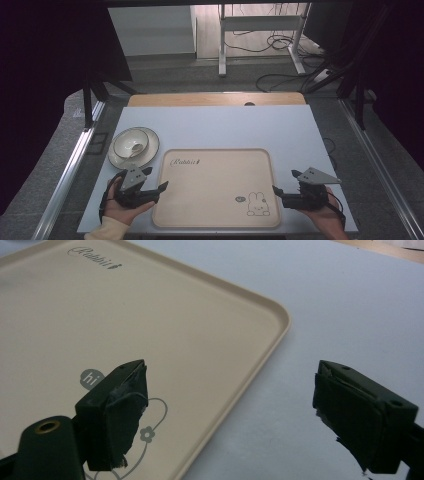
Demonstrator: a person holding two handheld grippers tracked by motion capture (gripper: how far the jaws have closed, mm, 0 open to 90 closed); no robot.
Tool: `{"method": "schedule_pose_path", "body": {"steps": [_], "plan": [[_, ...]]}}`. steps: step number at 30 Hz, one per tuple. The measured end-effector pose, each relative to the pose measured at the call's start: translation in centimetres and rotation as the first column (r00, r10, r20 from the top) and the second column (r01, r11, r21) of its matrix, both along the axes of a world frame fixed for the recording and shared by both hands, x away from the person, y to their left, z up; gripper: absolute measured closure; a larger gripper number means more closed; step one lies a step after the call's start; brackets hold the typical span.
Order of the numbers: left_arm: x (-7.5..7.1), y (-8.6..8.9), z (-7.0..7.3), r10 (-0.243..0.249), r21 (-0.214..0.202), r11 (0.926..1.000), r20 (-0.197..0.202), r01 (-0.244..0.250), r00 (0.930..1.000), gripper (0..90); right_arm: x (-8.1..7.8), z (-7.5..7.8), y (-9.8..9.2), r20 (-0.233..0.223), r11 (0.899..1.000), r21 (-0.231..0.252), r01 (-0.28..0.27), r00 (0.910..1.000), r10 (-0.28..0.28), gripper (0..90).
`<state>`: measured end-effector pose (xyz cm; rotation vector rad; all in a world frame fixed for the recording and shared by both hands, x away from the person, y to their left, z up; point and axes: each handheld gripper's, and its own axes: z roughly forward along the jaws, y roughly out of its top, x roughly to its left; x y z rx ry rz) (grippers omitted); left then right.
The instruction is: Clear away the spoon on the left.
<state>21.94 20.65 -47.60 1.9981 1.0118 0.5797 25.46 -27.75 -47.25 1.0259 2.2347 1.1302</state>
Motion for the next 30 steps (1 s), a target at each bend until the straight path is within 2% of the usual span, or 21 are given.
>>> {"method": "schedule_pose_path", "body": {"steps": [14, 21, 30], "plan": [[0.4, 0.4, 0.0, 0.018, -0.005, 0.9998, 0.015, -0.018, 0.9997, 29.5, 0.5, -0.3, -0.1, -0.012, 1.000, -0.006, -0.003, 0.9999, 0.003, 15.8], [-0.2, 1.3, 0.6, 0.043, -0.016, 0.9990, 0.044, -0.043, 0.9981, 29.9, 0.4, -0.4, -0.1, -0.012, 1.000, -0.015, -0.001, 0.9999, 0.001, 16.1], [-1.1, 2.7, 1.3, 0.087, -0.033, 0.9958, 0.068, -0.085, 0.9938, 30.0, 0.8, -0.4, 0.5, -0.007, 0.999, -0.021, -0.023, 0.9997, 0.023, 16.3]]}}
